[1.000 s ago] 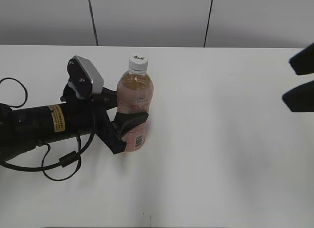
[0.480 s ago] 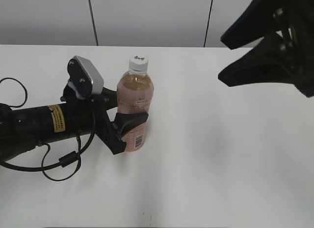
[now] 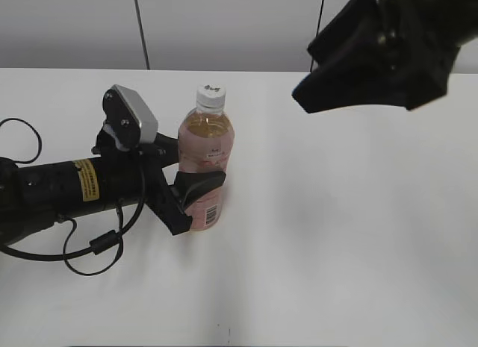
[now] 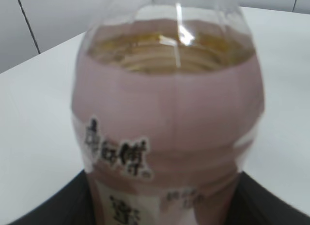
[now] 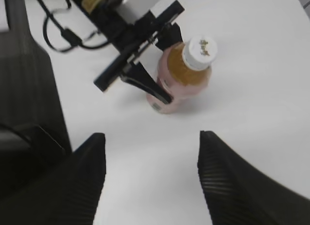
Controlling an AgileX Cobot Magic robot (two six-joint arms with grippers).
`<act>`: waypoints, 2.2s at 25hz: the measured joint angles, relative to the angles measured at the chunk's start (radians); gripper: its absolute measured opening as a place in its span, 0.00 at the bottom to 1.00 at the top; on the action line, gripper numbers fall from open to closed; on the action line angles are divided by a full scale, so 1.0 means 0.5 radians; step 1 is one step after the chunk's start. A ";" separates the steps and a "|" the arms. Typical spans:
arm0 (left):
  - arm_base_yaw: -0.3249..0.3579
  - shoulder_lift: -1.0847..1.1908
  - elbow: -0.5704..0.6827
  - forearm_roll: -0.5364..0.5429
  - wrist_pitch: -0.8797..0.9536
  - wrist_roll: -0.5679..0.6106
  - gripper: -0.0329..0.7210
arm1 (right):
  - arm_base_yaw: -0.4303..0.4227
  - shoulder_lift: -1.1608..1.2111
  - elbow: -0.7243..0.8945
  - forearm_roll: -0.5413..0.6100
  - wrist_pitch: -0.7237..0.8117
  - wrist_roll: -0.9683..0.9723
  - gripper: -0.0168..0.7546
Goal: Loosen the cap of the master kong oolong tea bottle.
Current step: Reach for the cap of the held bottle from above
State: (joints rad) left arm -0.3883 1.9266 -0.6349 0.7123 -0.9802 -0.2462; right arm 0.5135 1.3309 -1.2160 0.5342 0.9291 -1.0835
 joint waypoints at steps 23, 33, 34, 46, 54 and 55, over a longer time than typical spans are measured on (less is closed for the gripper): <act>0.000 -0.002 0.000 0.002 0.002 0.000 0.56 | 0.003 0.138 -0.008 0.386 -0.046 2.069 0.57; 0.000 -0.002 0.000 0.002 0.002 0.000 0.56 | 0.003 0.138 -0.008 0.384 -0.044 0.968 0.57; 0.000 -0.002 0.000 0.002 0.002 0.000 0.56 | 0.003 0.138 -0.008 0.384 -0.042 0.925 0.57; 0.000 -0.002 0.000 0.003 0.002 0.000 0.56 | 0.003 0.138 -0.008 0.384 -0.042 0.837 0.57; 0.000 -0.002 0.000 0.003 0.002 0.000 0.56 | 0.003 0.138 -0.008 0.384 -0.042 0.835 0.57; 0.000 -0.002 0.000 0.003 0.002 0.000 0.56 | 0.003 0.138 -0.008 0.384 -0.042 0.835 0.57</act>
State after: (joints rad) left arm -0.3883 1.9256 -0.6349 0.7136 -0.9789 -0.2462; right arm 0.5148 1.4000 -1.2199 0.7264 0.9079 -0.6660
